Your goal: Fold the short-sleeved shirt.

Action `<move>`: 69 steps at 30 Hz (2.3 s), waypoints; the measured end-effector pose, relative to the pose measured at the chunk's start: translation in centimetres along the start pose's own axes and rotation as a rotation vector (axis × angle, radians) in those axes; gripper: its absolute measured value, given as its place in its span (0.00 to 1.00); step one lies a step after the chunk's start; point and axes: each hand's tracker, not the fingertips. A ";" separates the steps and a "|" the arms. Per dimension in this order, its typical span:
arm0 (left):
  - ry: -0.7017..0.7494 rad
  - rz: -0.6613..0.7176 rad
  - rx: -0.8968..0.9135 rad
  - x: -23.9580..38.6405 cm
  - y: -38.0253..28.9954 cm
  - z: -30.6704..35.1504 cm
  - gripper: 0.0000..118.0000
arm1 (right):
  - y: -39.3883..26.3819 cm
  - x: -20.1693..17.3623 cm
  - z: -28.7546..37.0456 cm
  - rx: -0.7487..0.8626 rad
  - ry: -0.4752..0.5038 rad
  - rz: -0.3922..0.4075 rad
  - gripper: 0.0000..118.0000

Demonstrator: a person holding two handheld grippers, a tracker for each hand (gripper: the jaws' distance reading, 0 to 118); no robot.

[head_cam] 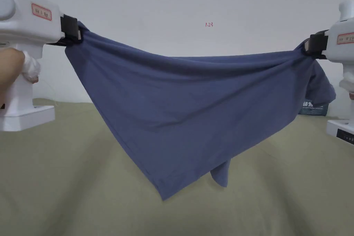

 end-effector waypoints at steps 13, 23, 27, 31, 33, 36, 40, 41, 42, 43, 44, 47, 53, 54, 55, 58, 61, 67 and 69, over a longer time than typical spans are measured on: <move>-0.061 0.154 -0.177 -3.6 -15.2 1.9 0.02 | -13.0 0.8 3.3 -0.152 0.070 -0.044 0.02; -0.105 0.223 -0.292 -6.6 -27.2 11.0 0.02 | -24.5 1.7 14.4 -0.313 0.124 -0.079 0.02; -0.106 0.259 -0.354 -6.2 -32.2 14.8 0.02 | -29.4 2.3 18.8 -0.394 0.114 -0.111 0.02; -0.090 0.295 -0.435 -5.2 -35.7 17.4 0.02 | -33.5 2.6 22.0 -0.535 0.087 -0.170 0.02; -0.065 0.332 -0.463 -5.6 -38.0 18.3 0.02 | -34.4 2.2 24.1 -0.549 0.098 -0.180 0.02; -0.008 0.372 -0.529 -6.3 -41.5 19.3 0.02 | -36.3 2.0 25.6 -0.619 0.077 -0.227 0.03; 0.041 0.432 -0.591 -5.5 -44.1 21.5 0.03 | -37.8 1.6 26.4 -0.644 0.078 -0.238 0.03; 0.109 0.425 -0.596 -5.2 -44.4 22.0 0.10 | -38.0 1.9 26.5 -0.650 0.075 -0.239 0.05; 0.105 0.438 -0.589 -5.8 -45.2 22.6 0.35 | -37.7 1.9 26.9 -0.649 0.062 -0.240 0.16; 0.050 0.469 -0.518 -5.7 -45.2 23.0 0.60 | -37.2 1.9 27.4 -0.628 0.062 -0.247 0.30; 0.048 0.476 -0.474 -5.5 -44.1 24.0 0.72 | -36.5 1.9 27.9 -0.583 0.059 -0.250 0.43; 0.052 0.394 -0.361 -5.7 -41.3 25.5 0.77 | -33.3 1.8 29.7 -0.453 0.068 -0.236 0.64; 0.104 0.073 -0.162 -1.1 -35.0 28.8 0.31 | -28.9 -0.5 32.7 -0.275 -0.040 0.001 0.05; 0.177 0.029 -0.172 -0.1 -34.1 29.1 0.00 | -28.6 -1.0 32.8 -0.287 -0.043 0.030 0.00; 0.190 0.027 -0.192 0.4 -34.1 28.9 0.00 | -28.5 -0.9 32.7 -0.326 0.004 -0.002 0.00; 0.109 0.057 -0.205 -0.4 -34.4 28.3 0.00 | -29.2 -1.1 32.5 -0.372 0.080 -0.080 0.00; 0.117 0.037 -0.267 -0.5 -35.2 27.2 0.00 | -30.1 -1.8 32.5 -0.381 0.044 -0.023 0.00; 0.028 0.089 -0.494 -1.1 -37.3 24.8 0.80 | -30.1 -1.5 32.5 -0.397 0.072 -0.066 0.00; 0.027 0.106 -0.537 -1.4 -38.4 23.7 0.85 | -30.2 -1.2 32.3 -0.428 0.128 -0.100 0.00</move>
